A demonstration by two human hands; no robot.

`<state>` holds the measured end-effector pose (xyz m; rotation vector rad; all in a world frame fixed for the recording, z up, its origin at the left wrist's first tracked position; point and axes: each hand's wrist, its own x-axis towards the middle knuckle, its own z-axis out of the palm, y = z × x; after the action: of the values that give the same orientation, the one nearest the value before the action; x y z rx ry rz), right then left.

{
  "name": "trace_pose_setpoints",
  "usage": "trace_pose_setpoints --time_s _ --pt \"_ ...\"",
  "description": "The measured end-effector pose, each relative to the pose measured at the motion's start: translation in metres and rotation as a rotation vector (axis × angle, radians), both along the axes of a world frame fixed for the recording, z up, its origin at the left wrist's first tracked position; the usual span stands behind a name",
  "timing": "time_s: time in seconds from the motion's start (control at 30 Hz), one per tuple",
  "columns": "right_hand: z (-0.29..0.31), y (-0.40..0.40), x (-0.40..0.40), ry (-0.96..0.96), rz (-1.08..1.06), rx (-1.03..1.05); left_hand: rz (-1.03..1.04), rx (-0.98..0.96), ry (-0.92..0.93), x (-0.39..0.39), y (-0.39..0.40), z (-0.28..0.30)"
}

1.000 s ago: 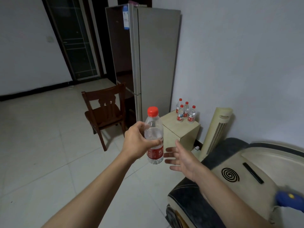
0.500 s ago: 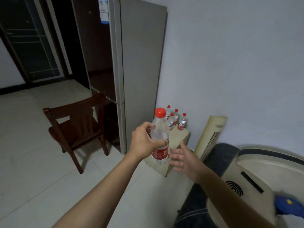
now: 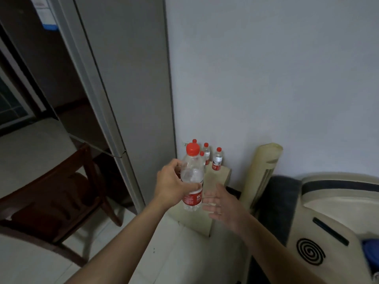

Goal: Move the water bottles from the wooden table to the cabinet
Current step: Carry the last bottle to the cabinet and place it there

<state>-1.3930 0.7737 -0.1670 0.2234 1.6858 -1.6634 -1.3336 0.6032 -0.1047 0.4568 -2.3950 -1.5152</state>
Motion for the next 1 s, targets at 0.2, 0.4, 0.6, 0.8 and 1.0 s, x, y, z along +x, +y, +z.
trace_pose_setpoints --time_s 0.2,0.4,0.6,0.8,1.0 --pt "0.008 -0.026 -0.085 0.005 -0.033 0.002 -0.063 -0.041 -0.017 -0.093 -0.027 0.010" --pt "0.011 -0.045 -0.151 0.000 -0.111 0.044 -0.106 0.006 -0.011 -0.167 -0.050 0.006" --pt "0.002 -0.070 -0.199 0.037 -0.194 0.067 -0.197 0.017 -0.024 -0.234 -0.078 -0.002" --pt "-0.005 -0.103 -0.230 0.054 -0.339 0.114 -0.346 -0.002 0.000 -0.292 -0.114 -0.022" --pt "-0.009 -0.126 -0.248 0.042 -0.466 0.182 -0.442 0.040 -0.016 -0.336 -0.134 -0.042"
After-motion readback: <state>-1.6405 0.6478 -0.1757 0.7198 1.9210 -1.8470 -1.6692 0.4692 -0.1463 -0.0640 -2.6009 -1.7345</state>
